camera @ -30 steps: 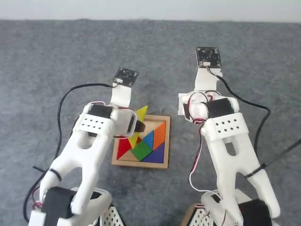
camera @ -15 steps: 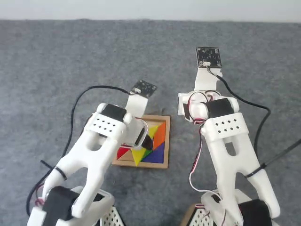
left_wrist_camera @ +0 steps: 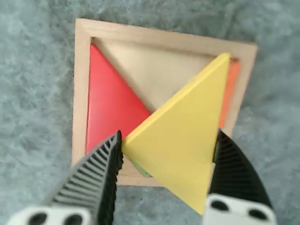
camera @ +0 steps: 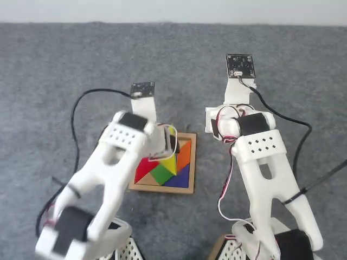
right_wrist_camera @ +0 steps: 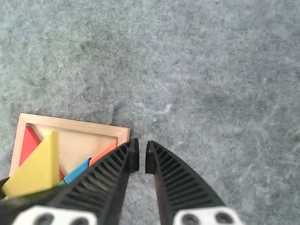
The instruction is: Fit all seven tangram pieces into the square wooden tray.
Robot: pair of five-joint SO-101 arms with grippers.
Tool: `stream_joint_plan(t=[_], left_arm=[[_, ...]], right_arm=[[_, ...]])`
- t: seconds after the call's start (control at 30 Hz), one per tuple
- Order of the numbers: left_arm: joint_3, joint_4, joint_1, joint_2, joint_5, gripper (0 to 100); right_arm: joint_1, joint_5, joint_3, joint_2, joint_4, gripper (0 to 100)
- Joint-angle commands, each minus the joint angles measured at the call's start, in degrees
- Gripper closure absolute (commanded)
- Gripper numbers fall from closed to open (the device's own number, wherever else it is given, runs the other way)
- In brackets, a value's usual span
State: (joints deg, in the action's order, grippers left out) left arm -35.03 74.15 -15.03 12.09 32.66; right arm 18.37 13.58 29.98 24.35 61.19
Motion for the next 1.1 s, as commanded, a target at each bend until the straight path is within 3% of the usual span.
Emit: stream_joint_plan(t=[0.0,0.07,0.2,0.43,0.73,0.9,1.07], left_arm=[[13.1,6.9,-0.4,-14.4,2.6,99],[19.9,11.8,-0.3,-20.7,4.0,99],[28.1,18.4,-1.2,-26.7,14.2,99],[28.0,14.8,-1.5,-27.6,18.7,99],[26.4,12.0,-1.1,-27.7,19.4,99],[26.4,10.3,1.9,-27.7,25.1,99],[26.4,10.8,3.8,-27.7,25.8,99]], right_arm=[[-0.5,0.6,-0.5,2.7,0.4,95.0],[-0.5,0.6,-0.5,2.7,0.4,95.0],[-0.5,0.4,-0.5,2.7,0.3,95.0],[-0.5,0.4,-0.7,2.7,0.4,95.0],[-0.5,0.4,-0.7,2.7,0.4,95.0],[-0.5,0.4,-0.7,2.7,0.4,95.0],[-0.5,0.4,-0.7,2.7,0.4,95.0]])
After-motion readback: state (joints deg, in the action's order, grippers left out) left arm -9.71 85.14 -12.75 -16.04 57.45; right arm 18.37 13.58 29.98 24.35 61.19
